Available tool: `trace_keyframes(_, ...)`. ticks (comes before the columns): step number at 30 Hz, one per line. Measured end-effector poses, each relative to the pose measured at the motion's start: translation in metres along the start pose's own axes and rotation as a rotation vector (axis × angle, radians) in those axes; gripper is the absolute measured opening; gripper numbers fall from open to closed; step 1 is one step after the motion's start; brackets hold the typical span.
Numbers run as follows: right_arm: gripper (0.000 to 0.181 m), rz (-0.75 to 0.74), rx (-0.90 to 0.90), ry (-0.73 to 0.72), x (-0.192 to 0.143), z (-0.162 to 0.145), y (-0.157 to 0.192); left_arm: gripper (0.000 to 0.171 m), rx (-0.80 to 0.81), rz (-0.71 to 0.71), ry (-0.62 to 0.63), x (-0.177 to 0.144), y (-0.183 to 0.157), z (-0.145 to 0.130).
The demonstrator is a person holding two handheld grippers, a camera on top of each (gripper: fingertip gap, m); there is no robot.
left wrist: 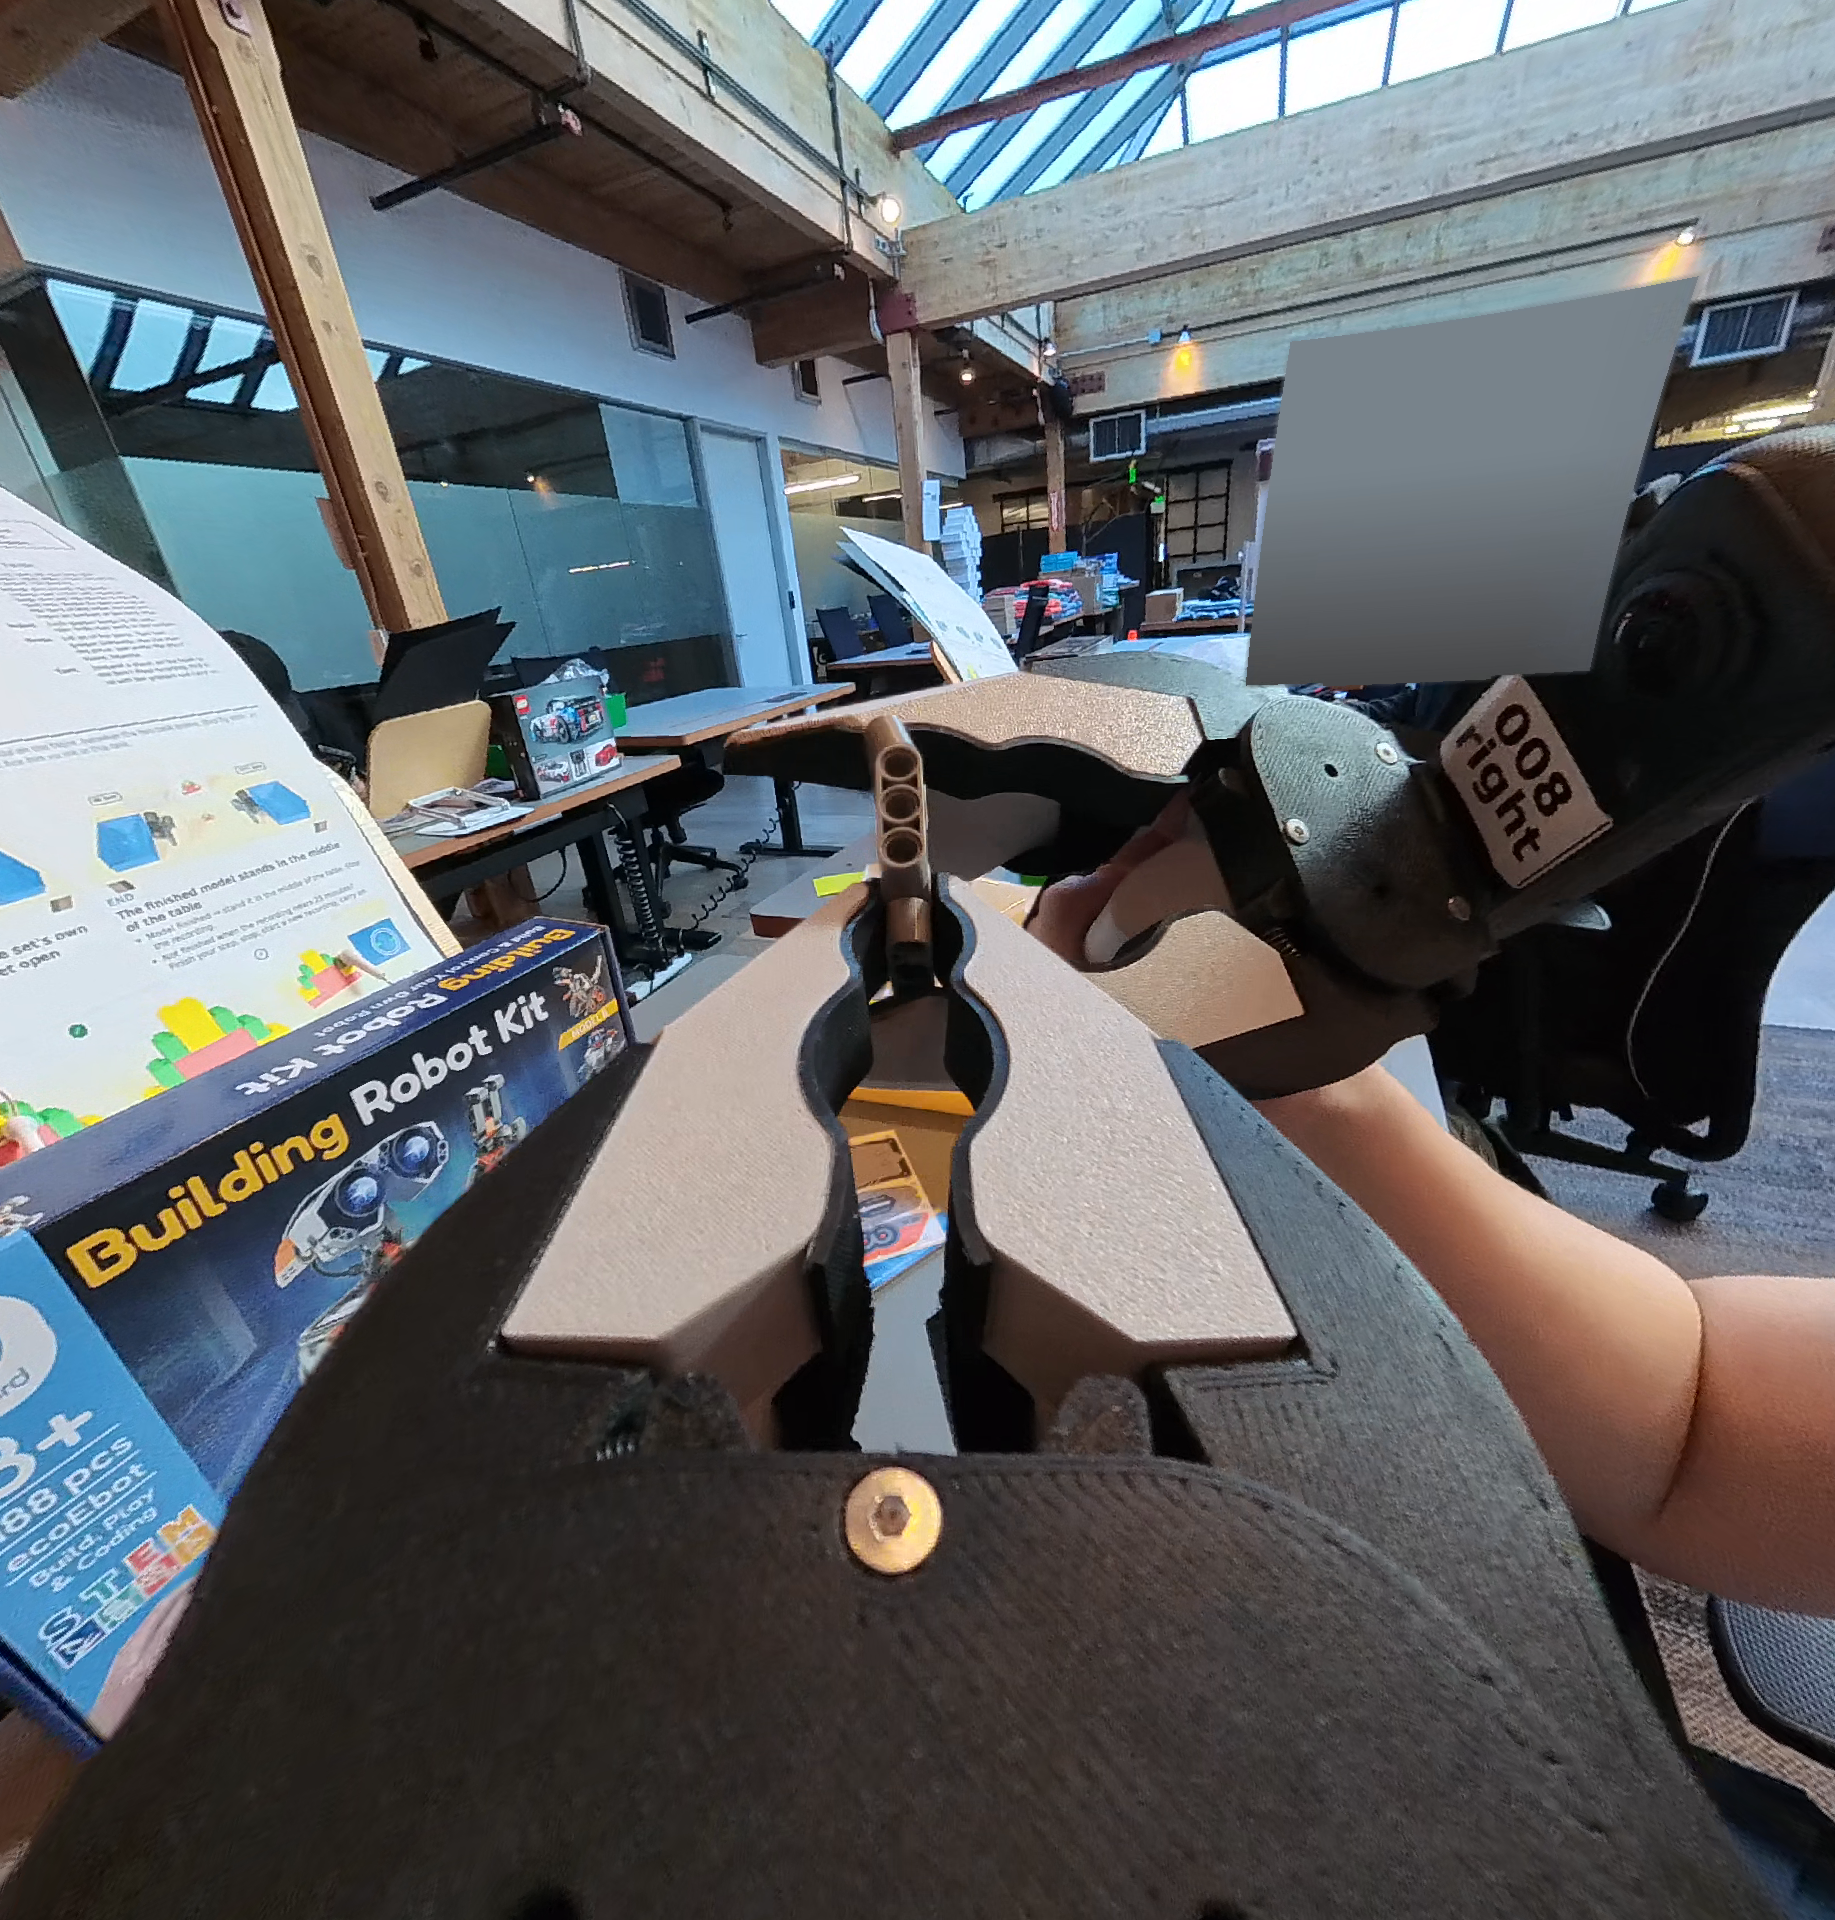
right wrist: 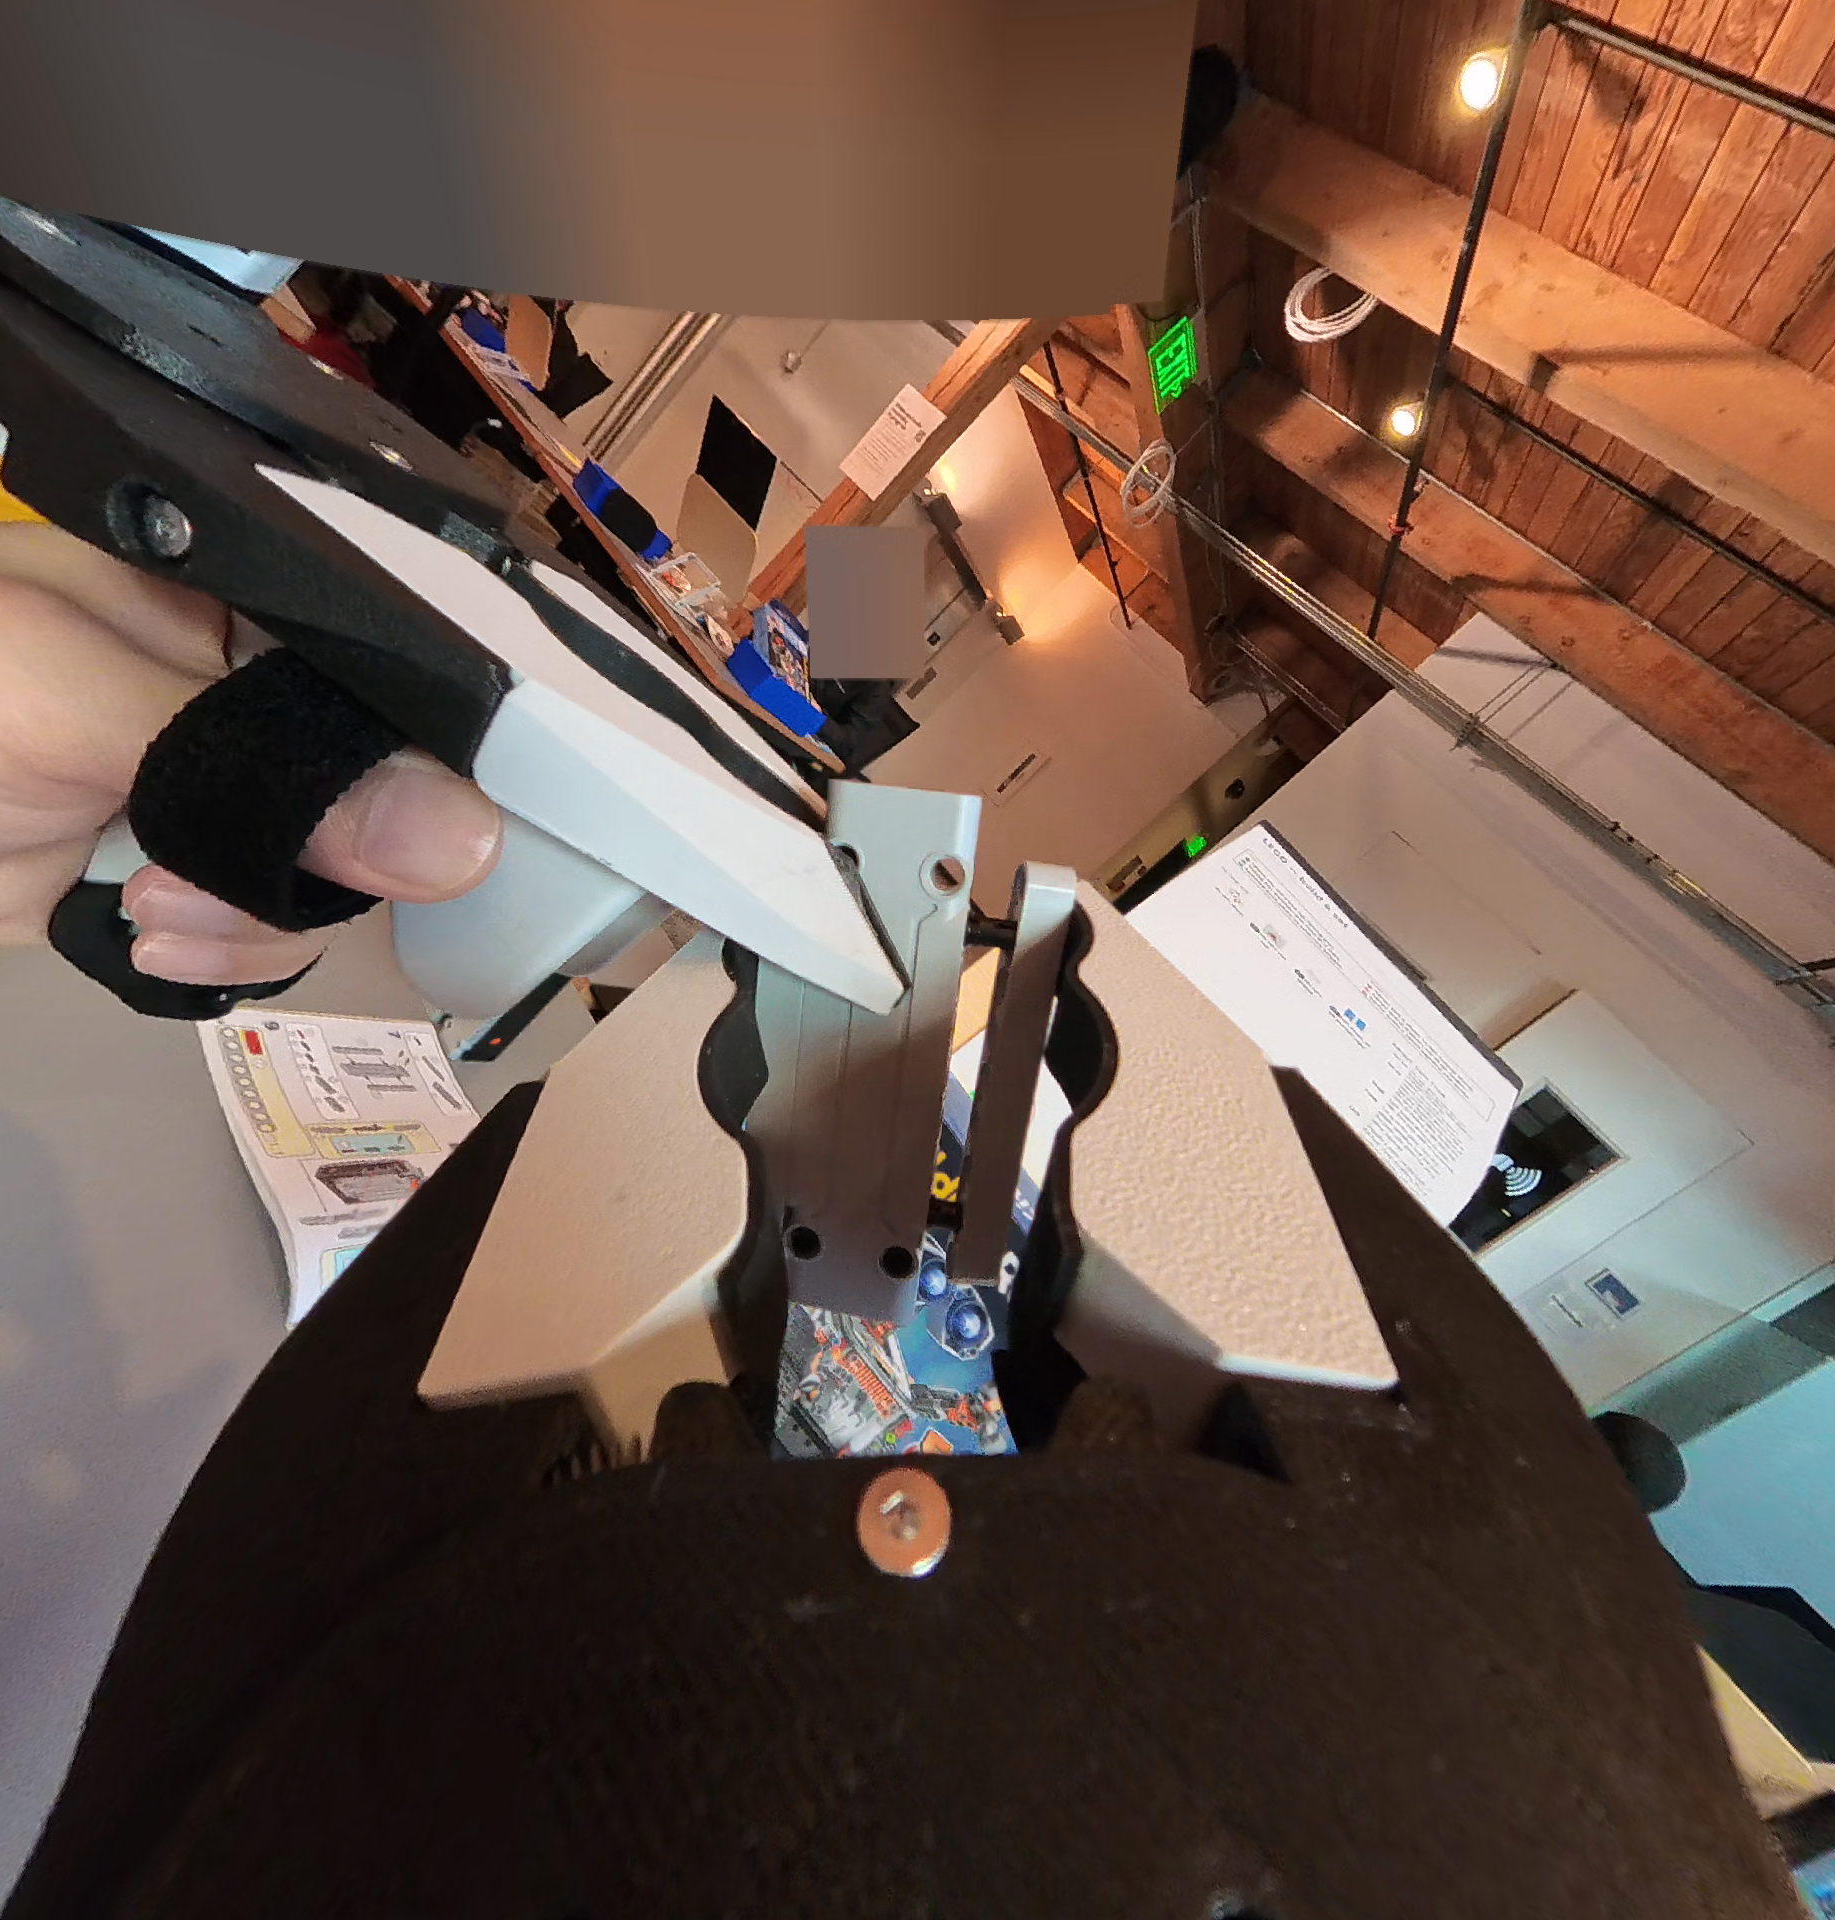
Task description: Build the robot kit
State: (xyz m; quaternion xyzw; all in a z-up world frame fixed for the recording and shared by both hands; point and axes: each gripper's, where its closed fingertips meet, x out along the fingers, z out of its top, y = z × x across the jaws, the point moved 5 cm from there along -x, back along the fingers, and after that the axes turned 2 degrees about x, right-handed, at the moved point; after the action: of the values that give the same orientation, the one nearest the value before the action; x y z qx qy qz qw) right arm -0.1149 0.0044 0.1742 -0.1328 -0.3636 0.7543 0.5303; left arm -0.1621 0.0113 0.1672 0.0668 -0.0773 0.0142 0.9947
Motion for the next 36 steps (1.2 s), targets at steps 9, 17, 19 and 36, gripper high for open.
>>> trace_keyframes(9,0.053,-0.127,-0.03,0.007,0.008,0.004,-0.002,0.005,0.026,0.048,-0.068,-0.003,0.003,0.006)
trace_keyframes(17,0.06,0.0,0.066,0.036,0.01,-0.007,-0.004,0.005,-0.103,-0.015,-0.089,-0.01,0.022,0.004)
trace_keyframes(19,0.06,0.097,0.128,0.096,0.006,-0.022,-0.007,0.005,-0.146,0.0,-0.067,-0.015,0.038,-0.002)
trace_keyframes(36,0.043,0.41,0.513,0.252,0.015,-0.123,-0.01,0.004,-0.375,-0.147,-0.163,-0.069,0.093,0.004)
